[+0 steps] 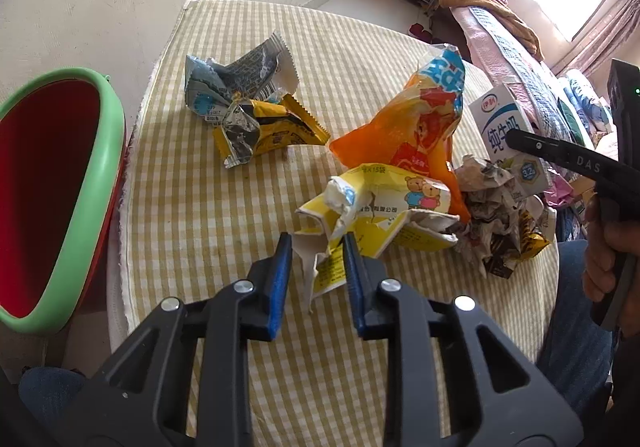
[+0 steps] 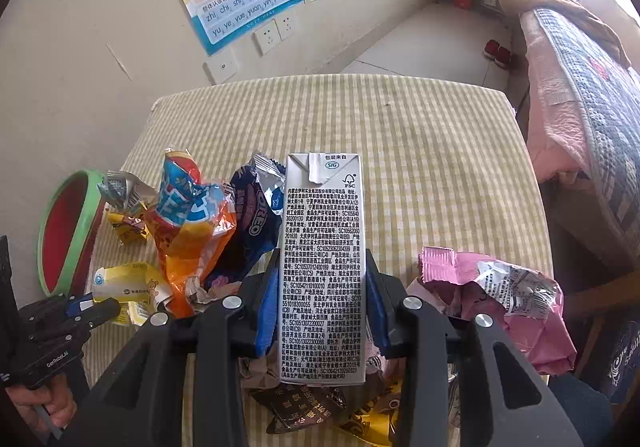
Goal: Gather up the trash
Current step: 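Grasp the white milk carton with the right tool while the left tool grasps the yellow carton, then carry the milk carton and yellow carton over the red bin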
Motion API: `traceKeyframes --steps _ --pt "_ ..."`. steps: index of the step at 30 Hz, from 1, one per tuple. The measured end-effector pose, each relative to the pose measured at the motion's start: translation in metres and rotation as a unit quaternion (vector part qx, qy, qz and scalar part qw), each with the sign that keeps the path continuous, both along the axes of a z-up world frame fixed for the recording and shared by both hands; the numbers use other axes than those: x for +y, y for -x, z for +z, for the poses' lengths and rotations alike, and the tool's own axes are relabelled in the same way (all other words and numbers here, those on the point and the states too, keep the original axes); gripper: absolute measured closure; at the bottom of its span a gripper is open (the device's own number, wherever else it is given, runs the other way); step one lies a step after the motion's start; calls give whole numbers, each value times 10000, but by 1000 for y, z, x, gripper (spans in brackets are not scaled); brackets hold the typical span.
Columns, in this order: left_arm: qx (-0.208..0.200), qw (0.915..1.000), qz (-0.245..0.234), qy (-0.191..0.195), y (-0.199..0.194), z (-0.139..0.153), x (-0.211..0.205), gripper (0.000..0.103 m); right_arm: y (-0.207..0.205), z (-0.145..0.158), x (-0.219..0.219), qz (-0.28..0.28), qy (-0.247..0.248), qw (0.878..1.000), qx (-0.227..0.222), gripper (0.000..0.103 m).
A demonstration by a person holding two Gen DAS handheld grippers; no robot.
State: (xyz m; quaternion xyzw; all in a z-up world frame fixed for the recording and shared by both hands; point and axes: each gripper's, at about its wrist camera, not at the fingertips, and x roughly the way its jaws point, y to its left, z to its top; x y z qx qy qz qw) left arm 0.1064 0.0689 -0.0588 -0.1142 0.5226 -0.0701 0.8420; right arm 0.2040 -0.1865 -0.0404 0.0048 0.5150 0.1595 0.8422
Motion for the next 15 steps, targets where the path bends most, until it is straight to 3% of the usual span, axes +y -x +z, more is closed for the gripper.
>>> traceKeyframes --steps 15 --pt "-328 9985 430 70 41 39 1 83 48 39 10 260 -97 9988 -408 66"
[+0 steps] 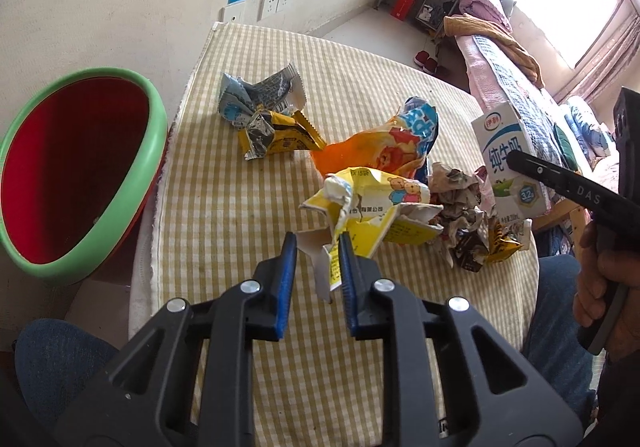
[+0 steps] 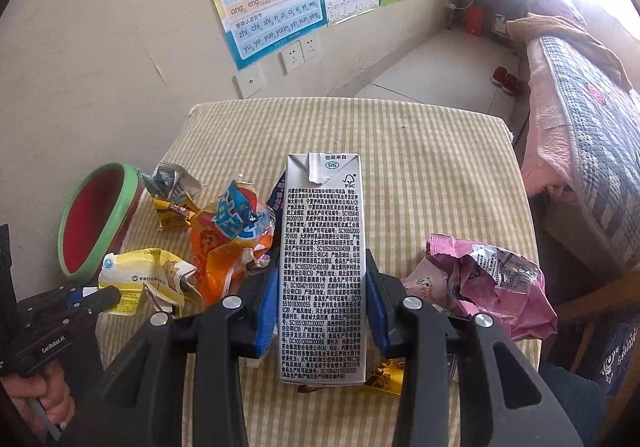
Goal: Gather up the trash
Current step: 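Carry the milk carton and yellow carton over the red bin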
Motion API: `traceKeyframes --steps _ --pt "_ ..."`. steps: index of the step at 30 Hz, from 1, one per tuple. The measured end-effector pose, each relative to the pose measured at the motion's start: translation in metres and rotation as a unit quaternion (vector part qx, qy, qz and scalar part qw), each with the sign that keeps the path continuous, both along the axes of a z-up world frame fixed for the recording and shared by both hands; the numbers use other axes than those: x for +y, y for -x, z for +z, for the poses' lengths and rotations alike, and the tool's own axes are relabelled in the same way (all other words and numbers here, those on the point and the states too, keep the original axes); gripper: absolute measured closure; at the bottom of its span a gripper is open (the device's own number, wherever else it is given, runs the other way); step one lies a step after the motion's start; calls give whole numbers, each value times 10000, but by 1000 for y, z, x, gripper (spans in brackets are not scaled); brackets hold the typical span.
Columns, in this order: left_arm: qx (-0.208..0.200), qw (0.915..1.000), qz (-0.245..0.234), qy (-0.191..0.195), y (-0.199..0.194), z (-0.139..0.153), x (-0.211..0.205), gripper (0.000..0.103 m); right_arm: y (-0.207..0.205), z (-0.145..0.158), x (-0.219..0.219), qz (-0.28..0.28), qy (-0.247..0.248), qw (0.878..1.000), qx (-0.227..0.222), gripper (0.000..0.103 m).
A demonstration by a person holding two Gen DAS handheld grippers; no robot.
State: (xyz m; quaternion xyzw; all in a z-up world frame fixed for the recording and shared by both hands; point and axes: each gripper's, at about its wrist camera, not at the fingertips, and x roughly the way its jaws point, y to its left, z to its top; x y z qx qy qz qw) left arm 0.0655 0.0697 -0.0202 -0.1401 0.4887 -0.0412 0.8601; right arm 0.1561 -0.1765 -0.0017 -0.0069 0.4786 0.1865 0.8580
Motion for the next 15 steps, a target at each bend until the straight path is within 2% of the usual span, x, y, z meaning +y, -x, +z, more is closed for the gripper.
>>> traceKeyframes --steps 15 --pt "-328 9989 333 -29 22 32 13 83 25 29 28 326 -143 9991 -250 66"
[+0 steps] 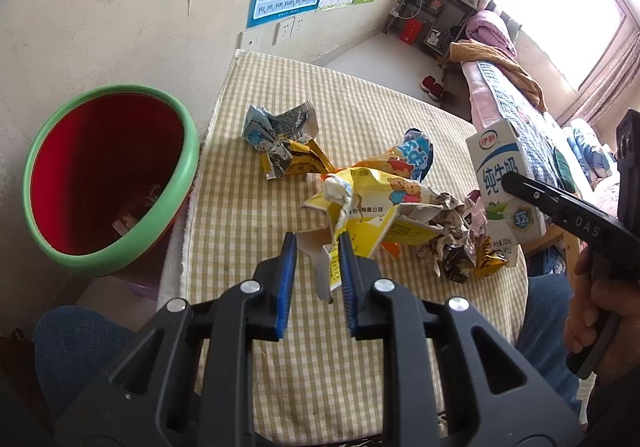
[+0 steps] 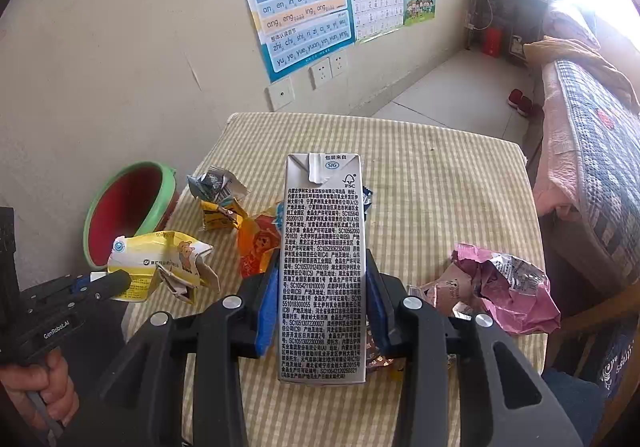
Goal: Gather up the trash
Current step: 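Carry the milk carton and yellow carton over the red bin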
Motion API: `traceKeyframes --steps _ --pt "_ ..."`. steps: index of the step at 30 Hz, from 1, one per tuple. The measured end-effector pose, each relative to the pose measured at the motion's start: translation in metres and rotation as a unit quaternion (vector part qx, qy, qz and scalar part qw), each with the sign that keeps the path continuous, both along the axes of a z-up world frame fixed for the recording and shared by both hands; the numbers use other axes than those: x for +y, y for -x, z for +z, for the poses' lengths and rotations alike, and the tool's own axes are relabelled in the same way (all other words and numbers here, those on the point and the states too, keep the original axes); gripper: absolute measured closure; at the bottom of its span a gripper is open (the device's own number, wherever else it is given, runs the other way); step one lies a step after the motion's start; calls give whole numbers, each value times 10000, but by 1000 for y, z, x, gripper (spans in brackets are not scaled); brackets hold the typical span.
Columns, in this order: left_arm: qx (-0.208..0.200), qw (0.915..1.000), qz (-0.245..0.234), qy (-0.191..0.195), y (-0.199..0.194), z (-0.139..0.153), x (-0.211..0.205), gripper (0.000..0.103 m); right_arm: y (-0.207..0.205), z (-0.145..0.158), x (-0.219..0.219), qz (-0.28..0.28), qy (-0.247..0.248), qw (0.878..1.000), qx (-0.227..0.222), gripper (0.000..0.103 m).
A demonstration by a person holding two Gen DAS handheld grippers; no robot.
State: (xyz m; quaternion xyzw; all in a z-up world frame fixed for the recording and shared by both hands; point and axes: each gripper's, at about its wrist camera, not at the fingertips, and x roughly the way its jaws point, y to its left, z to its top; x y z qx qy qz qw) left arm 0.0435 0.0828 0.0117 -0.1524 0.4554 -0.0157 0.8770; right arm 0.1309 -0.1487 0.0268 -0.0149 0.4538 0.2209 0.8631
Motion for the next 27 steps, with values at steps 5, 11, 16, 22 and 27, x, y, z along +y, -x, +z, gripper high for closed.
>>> traceKeyframes --steps 5,11,16,22,27 --pt "-86 9997 227 -88 5 6 20 83 3 5 21 225 -23 9997 -44 66" --pt "-186 9977 651 -107 7 11 55 83 3 7 57 571 -34 9983 -86 66" --pt "-261 9950 955 -131 12 14 87 83 1 7 91 865 -54 9962 -122 66" --pt "-328 9902 1346 -164 20 18 123 83 -4 8 134 1178 -109 9929 -156 66" --pt "-365 9848 1688 -167 29 20 151 83 -6 11 172 1451 -137 9891 -191 66"
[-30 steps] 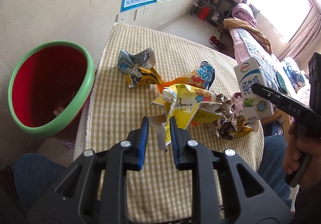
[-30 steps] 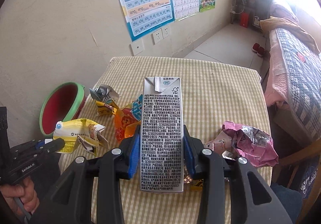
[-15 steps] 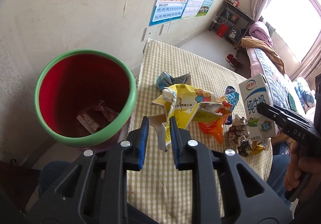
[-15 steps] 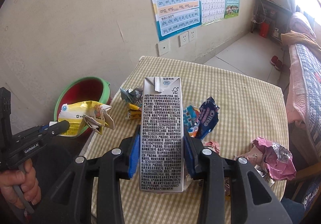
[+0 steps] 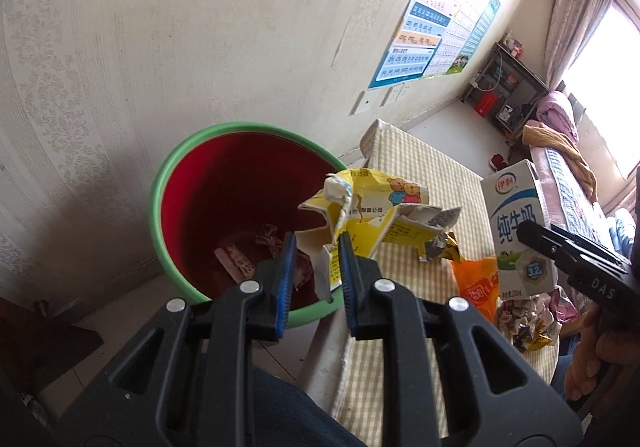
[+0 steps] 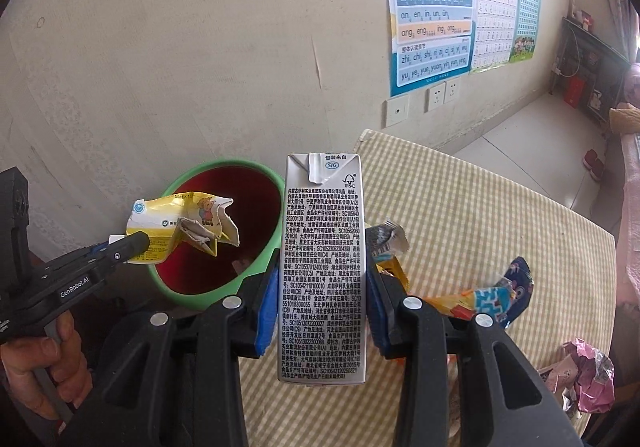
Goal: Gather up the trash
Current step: 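Carry the milk carton and yellow carton over the red bin, then open both tools to drop the cartons into the red bin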
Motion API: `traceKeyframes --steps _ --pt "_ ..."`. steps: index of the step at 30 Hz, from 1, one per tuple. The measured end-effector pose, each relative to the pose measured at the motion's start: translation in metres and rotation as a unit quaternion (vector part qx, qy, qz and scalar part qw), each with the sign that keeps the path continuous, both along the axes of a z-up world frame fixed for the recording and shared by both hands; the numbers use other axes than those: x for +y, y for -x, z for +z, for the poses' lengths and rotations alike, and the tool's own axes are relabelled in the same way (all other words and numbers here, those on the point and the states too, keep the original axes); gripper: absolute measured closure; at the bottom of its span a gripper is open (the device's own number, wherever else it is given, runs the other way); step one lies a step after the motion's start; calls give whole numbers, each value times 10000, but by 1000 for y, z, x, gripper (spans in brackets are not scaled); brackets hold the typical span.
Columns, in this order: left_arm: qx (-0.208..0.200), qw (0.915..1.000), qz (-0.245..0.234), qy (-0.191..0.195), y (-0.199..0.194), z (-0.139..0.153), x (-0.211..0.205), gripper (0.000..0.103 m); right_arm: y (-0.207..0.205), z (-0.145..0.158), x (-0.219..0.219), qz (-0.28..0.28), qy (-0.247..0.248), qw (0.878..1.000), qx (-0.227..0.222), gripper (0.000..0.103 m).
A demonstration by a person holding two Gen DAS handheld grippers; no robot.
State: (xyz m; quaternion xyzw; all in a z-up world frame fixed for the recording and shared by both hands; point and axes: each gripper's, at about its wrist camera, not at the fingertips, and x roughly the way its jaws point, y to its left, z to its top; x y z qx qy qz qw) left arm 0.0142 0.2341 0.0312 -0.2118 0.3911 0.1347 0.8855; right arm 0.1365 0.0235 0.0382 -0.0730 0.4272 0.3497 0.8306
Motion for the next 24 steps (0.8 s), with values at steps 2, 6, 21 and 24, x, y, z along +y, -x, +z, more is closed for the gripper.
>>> traceKeyframes --steps 2,6,21,24 --pt "4 9999 116 -39 2 0 9 83 0 1 16 110 -9 9999 -14 66" --pt "-10 9995 307 -55 7 -2 26 83 0 1 44 326 -2 9995 -15 66" --pt "9 9975 706 -27 3 -14 67 82 -1 -13 117 795 115 9968 38 66" --pt "15 9972 742 4 2 -17 72 82 -3 -18 127 846 142 9963 69 66"
